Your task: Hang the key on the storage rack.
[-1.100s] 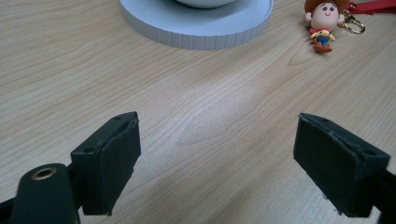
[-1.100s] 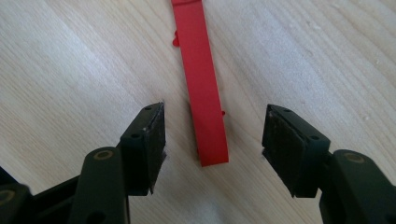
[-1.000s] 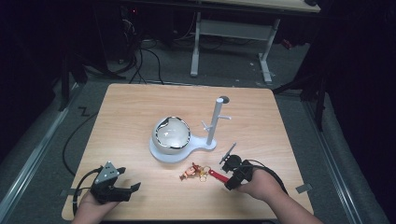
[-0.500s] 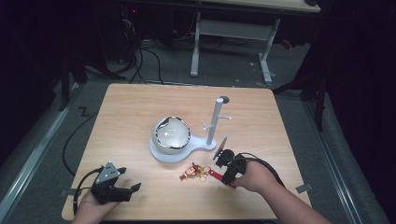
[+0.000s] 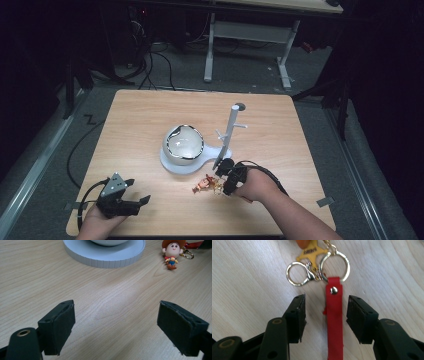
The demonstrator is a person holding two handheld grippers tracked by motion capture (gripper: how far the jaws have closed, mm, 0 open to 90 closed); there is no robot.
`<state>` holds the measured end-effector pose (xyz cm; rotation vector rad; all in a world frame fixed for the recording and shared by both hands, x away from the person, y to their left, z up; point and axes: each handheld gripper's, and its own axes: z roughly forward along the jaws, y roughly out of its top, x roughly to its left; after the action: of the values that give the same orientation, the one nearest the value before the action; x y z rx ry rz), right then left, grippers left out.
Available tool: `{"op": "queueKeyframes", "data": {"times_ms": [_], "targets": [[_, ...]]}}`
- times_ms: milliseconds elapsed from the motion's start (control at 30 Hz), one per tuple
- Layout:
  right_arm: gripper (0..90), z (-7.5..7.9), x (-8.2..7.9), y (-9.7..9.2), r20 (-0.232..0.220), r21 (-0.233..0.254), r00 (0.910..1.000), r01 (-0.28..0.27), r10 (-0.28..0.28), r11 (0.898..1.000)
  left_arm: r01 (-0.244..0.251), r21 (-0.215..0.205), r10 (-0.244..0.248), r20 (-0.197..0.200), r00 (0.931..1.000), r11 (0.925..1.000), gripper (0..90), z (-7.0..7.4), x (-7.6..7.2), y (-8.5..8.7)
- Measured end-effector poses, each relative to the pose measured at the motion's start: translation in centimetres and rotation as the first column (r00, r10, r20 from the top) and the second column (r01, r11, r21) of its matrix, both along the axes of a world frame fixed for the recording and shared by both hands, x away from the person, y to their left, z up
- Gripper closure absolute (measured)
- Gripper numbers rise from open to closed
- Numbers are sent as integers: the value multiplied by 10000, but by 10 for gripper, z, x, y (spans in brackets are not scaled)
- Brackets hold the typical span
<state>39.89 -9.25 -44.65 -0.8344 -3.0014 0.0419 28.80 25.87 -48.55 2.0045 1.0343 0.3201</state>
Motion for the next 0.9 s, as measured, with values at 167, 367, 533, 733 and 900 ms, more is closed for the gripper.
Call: {"op": "queueKeyframes", "data": {"times_ms": [167, 367, 533, 733, 900], "targets": [[575, -6, 5, 8, 66, -275, 9994, -331, 333, 9991, 10, -31, -10, 7, 10000, 10000, 156, 0, 0, 0], [616, -9, 12, 9, -27, -476, 9990, -446, 445, 9979, 9, -51, -9, 0, 10000, 10000, 156, 0, 0, 1], [660, -11, 12, 10, -186, -253, 9976, -675, 670, 9974, 53, -32, -53, -25, 10000, 10000, 156, 0, 0, 0], [742, -10, 15, 10, -361, -279, 9977, -588, 578, 9979, 140, 12, -140, -43, 9999, 9999, 156, 0, -1, -2], [748, -10, 15, 13, -349, -465, 9972, -675, 659, 9966, 92, -35, -92, -29, 10000, 10000, 156, 0, -1, -1]]}}
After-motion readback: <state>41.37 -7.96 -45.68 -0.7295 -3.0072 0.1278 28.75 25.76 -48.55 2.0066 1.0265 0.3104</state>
